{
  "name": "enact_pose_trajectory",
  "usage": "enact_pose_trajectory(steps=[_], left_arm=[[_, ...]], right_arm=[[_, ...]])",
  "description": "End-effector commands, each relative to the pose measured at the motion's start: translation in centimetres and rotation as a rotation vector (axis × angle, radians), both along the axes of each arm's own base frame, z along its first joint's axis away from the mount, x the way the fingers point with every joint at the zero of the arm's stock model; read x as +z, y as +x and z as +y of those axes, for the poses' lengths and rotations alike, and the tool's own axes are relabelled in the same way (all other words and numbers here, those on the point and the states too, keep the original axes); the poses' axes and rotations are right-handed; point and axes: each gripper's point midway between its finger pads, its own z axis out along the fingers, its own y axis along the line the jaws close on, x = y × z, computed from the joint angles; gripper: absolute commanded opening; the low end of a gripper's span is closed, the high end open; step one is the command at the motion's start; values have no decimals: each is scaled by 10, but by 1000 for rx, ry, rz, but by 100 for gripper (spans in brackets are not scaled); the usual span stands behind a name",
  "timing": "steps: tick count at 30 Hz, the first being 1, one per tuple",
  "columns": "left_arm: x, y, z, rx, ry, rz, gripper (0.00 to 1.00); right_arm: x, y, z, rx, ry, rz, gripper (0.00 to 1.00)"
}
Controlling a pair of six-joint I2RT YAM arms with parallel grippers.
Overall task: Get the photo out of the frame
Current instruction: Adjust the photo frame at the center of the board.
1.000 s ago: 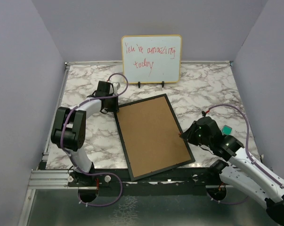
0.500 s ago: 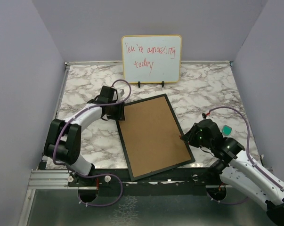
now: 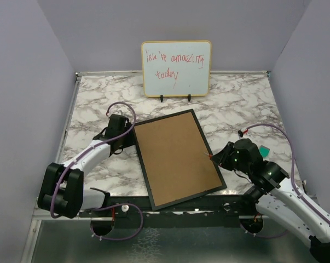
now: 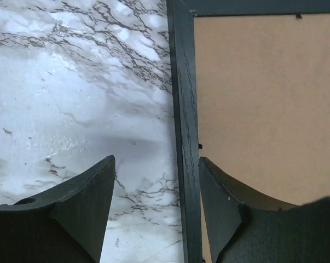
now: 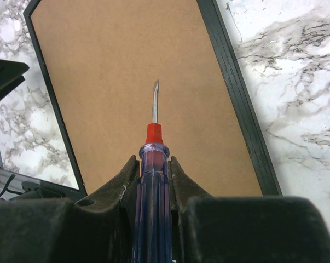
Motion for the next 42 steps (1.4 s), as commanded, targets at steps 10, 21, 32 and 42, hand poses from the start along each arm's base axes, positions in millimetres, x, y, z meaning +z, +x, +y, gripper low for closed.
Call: enact_pose_trajectory(steps=[10, 21, 32, 42], left_arm=[[0, 56, -6, 114, -16, -65, 60], [-26, 65, 3, 122, 103, 18, 47], [-60, 59, -7, 68, 143, 79, 25], [-60, 32, 16, 252, 63, 56, 0]], right_arm=[[3, -1, 2, 6, 15, 0, 0], [-1, 0, 2, -3, 17, 6, 0], [-3, 2, 4, 7, -3, 16, 1], [-1, 1, 1, -3, -4, 7, 1]])
